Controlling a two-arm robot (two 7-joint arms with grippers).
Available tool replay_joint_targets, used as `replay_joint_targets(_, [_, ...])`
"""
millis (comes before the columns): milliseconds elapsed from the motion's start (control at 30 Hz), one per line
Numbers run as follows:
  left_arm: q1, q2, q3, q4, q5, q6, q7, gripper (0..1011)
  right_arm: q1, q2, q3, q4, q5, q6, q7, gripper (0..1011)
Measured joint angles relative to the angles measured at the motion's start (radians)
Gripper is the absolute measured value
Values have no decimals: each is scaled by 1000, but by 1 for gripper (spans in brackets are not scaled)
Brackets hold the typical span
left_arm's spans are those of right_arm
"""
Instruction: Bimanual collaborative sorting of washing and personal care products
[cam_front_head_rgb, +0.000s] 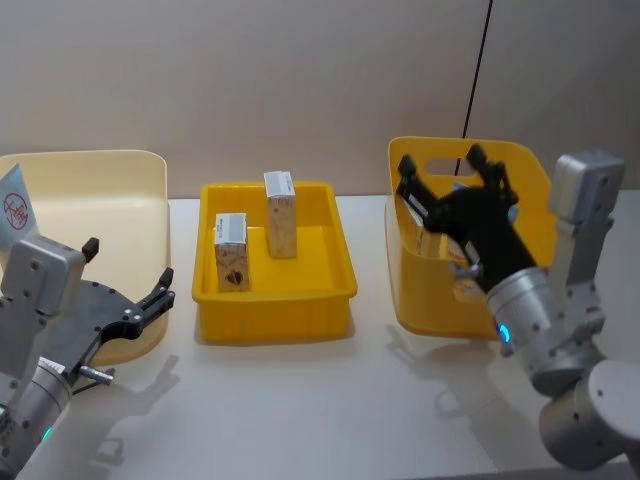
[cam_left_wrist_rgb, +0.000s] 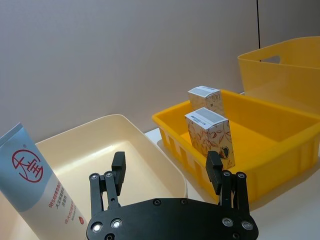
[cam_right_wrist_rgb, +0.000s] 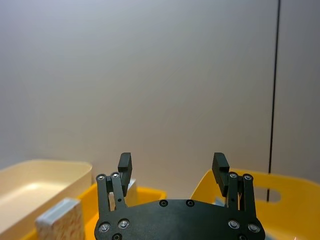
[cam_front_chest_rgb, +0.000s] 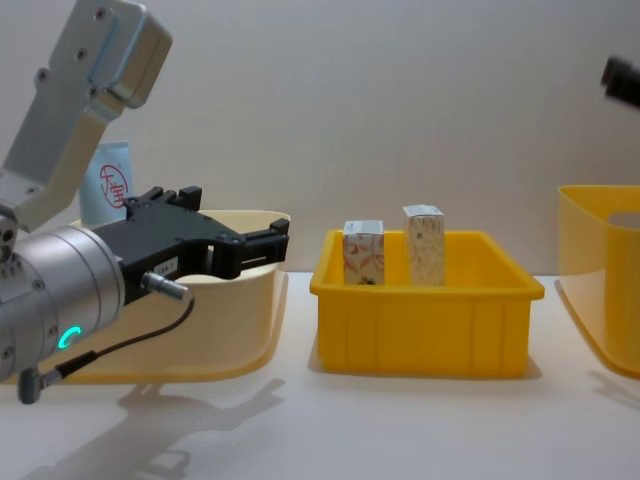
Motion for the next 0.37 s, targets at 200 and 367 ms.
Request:
replay_joint_targets(200, [0, 0, 0, 0, 0, 0, 0, 1002, -57, 57, -58, -33, 16, 46, -24, 1001])
replay_joint_targets(367, [0, 0, 0, 0, 0, 0, 0, 1002, -103, 102, -106, -59, 29, 82, -42, 1001])
